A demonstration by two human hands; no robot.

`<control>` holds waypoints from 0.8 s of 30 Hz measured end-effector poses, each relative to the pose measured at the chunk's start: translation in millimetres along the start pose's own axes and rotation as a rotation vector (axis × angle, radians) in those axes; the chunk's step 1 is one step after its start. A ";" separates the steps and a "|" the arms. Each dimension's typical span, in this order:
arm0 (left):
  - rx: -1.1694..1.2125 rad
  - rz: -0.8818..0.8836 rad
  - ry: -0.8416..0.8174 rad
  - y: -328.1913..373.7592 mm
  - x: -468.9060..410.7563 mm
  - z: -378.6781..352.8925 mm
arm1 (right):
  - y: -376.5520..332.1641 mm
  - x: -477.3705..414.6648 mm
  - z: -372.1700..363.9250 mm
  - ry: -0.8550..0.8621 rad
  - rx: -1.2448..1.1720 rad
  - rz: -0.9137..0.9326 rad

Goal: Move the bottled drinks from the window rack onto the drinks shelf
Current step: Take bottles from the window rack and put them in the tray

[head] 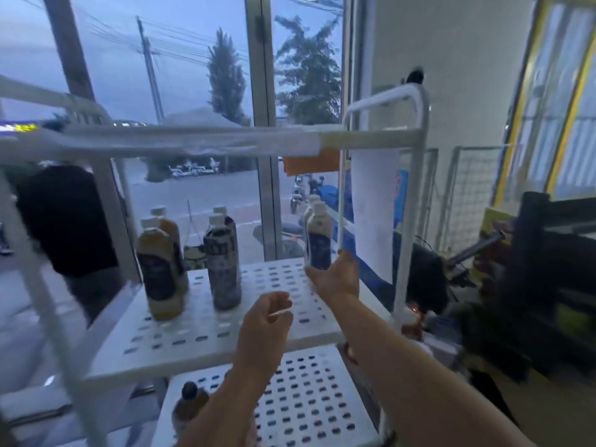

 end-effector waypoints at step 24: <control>0.125 -0.140 -0.108 46.6 19.8 -36.2 | -10.3 99.7 64.0 0.012 0.045 0.246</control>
Point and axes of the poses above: each hand's wrist, its own x-axis away from the middle knuckle, its own z-axis out of the back of the hand, y = z × x, the point moved 9 cm from there along -x, towards the middle knuckle, and after that the axes turned 7 degrees about x, right-handed, at the moved point
